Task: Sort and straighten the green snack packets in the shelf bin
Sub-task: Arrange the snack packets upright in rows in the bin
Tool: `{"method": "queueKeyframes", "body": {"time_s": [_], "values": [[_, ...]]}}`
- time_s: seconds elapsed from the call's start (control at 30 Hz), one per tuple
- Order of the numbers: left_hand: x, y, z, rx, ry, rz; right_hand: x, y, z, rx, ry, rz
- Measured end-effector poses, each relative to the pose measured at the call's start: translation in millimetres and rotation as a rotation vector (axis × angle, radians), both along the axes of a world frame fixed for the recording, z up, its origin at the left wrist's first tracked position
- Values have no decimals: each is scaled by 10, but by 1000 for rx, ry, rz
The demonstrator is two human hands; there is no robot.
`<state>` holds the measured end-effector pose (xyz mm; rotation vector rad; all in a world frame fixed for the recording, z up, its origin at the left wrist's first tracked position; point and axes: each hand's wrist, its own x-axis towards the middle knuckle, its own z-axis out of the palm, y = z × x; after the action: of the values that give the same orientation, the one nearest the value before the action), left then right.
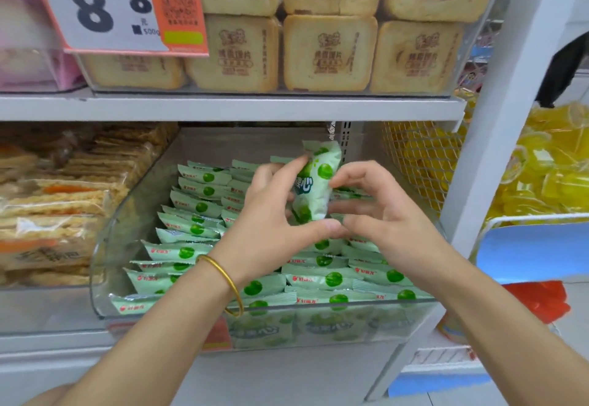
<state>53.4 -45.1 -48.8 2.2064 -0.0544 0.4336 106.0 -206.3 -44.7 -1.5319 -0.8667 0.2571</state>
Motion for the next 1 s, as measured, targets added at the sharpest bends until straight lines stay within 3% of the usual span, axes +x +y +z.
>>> {"method": "queueKeyframes", "body": {"time_s": [0.17,0.37,0.57,1.0], "values": [[-15,35,20,-47,-70,-33,-6,28,1,2,16,-33],[-24,42,-3,-299,-75,-131,59,18,-18,-87,-142,-344],[-47,57,9,-331,-48,-240,54,1,-24,33,73,-164],[-66,54,38,-342,13,-280,56,-20,-11,11,70,-153]]}}
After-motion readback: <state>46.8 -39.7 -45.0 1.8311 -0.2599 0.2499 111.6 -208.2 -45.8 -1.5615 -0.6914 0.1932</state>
